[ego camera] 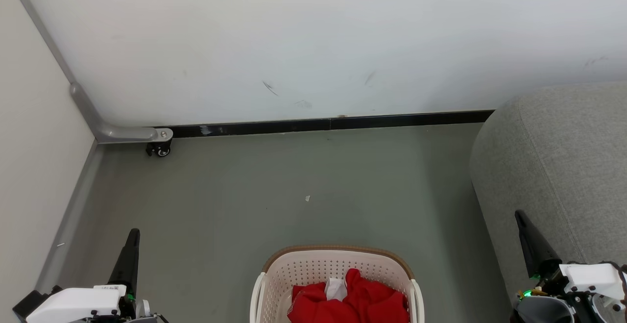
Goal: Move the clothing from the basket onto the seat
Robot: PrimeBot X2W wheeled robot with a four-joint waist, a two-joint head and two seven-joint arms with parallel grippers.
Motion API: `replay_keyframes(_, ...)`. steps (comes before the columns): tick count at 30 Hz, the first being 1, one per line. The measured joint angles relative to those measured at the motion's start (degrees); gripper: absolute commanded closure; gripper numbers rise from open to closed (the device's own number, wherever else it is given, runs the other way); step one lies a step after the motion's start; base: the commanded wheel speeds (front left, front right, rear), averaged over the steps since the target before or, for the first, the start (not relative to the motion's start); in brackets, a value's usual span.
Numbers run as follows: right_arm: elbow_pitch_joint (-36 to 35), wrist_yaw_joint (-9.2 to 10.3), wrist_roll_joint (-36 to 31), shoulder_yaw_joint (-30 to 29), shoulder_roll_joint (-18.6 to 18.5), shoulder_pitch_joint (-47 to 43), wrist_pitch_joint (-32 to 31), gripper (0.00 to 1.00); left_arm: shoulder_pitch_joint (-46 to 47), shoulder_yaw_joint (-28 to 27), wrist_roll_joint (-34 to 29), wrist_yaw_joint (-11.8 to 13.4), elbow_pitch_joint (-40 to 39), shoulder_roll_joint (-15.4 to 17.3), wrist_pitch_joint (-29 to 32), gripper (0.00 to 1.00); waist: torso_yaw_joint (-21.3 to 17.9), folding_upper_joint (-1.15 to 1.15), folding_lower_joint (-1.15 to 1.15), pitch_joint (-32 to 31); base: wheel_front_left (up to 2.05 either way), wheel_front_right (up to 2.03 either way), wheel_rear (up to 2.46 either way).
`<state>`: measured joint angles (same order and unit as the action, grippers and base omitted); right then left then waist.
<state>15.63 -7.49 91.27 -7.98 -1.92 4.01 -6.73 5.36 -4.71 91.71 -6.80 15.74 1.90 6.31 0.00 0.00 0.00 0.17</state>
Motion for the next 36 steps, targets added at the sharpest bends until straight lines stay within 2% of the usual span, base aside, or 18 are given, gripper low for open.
replay_keyframes(29,0.0,0.00,0.0,0.0,0.0,0.0,0.0,1.00,0.0,0.0,0.0,0.0,0.0,0.0,0.0,1.00,0.0,0.00,0.00,0.0,0.00,0.00,0.00)
replay_keyframes(30,0.2,-0.01,-0.1,0.0,0.1,-0.2,0.0,0.00,0.0,0.0,0.0,0.0,0.3,-0.1,0.0,0.00,0.0,0.00,0.00,0.0,0.00,0.00,0.00)
replay_keyframes(36,3.5,0.00,-0.1,0.1,1.6,-3.6,0.0,0.00,-2.1,0.5,0.0,0.1,3.5,-1.9,0.0,0.00,0.0,0.00,0.00,0.0,0.00,0.00,0.00)
